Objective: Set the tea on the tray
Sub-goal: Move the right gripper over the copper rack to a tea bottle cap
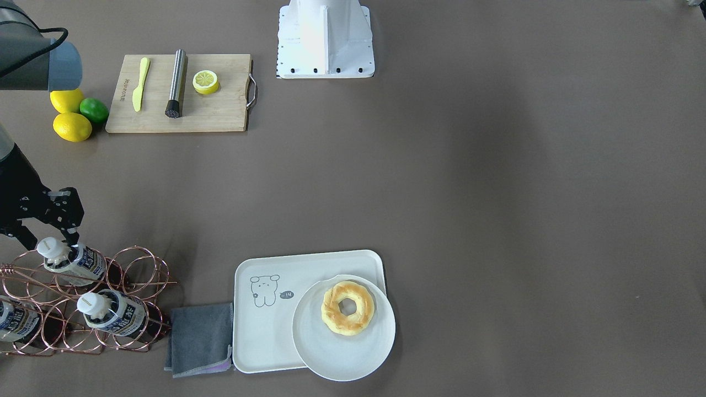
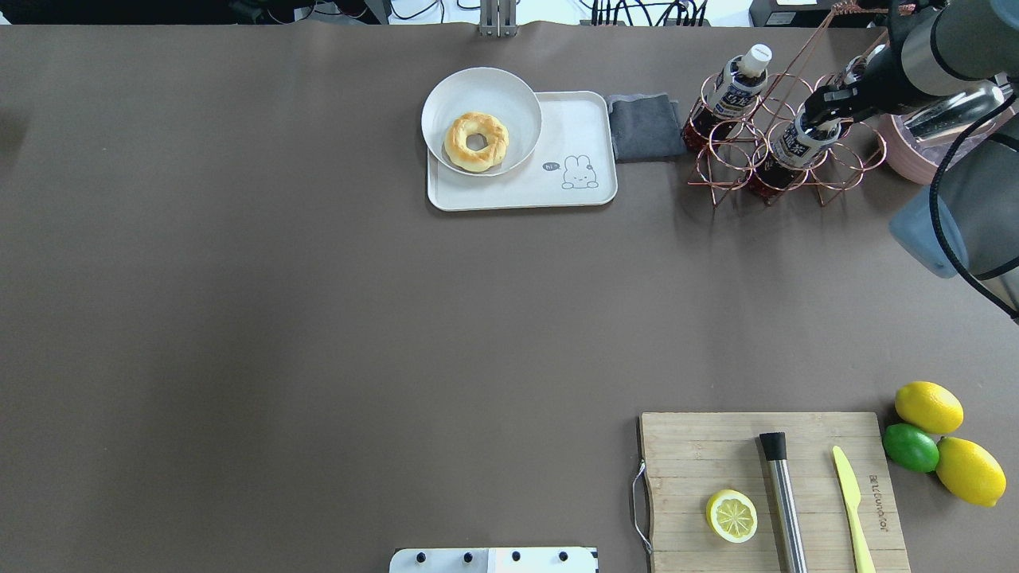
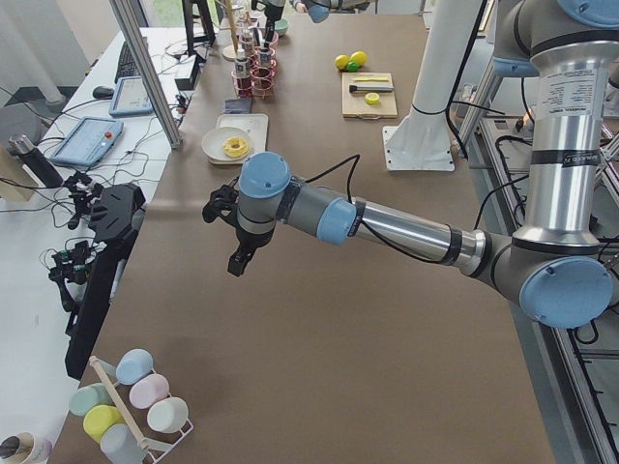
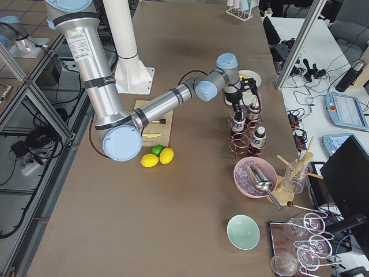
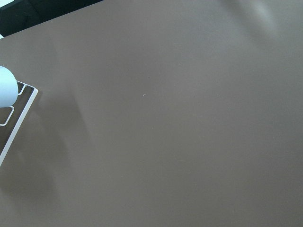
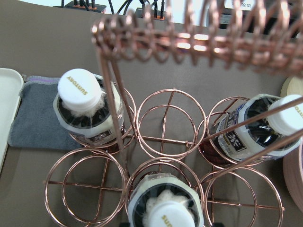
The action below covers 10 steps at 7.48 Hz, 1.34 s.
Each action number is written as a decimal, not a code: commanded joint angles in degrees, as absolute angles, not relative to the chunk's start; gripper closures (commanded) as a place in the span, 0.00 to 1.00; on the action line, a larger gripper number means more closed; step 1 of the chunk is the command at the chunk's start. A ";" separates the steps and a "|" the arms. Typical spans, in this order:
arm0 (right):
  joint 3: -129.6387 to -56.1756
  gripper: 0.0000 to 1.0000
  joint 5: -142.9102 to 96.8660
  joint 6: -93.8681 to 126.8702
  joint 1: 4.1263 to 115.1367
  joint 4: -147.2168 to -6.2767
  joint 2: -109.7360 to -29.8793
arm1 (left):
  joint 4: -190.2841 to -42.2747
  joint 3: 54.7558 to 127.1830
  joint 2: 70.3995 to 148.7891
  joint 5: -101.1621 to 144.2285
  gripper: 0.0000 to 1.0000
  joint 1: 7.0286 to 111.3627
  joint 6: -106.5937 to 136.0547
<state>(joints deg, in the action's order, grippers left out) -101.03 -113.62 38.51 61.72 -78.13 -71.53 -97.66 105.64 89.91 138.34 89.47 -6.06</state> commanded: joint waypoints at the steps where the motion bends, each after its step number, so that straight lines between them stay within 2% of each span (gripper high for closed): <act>1: -100.81 0.38 -113.91 40.78 62.05 -78.05 -70.84 | -98.35 105.64 89.83 138.34 0.03 89.39 -6.06; 5: -100.11 0.41 -113.91 40.78 62.05 -78.05 -70.84 | -98.44 105.64 89.83 138.34 0.03 89.38 -6.06; 6: -100.11 0.44 -113.91 40.87 62.05 -78.05 -70.75 | -98.44 105.64 89.91 138.34 0.03 89.38 -6.06; 7: -100.11 0.76 -113.91 41.74 62.22 -78.05 -70.40 | -98.44 105.64 89.91 138.34 0.03 89.38 -6.06; 8: -100.11 1.00 -113.91 44.71 62.23 -78.05 -69.70 | -98.44 105.64 89.83 138.34 0.03 89.12 -6.06; 10: -100.11 1.00 -114.08 43.87 63.10 -78.66 -68.73 | -98.44 105.64 89.82 138.34 0.03 89.12 -6.15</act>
<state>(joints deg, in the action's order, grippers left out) -100.10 -113.96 43.96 62.34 -78.23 -69.44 -98.44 105.65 89.85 138.34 89.18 -6.11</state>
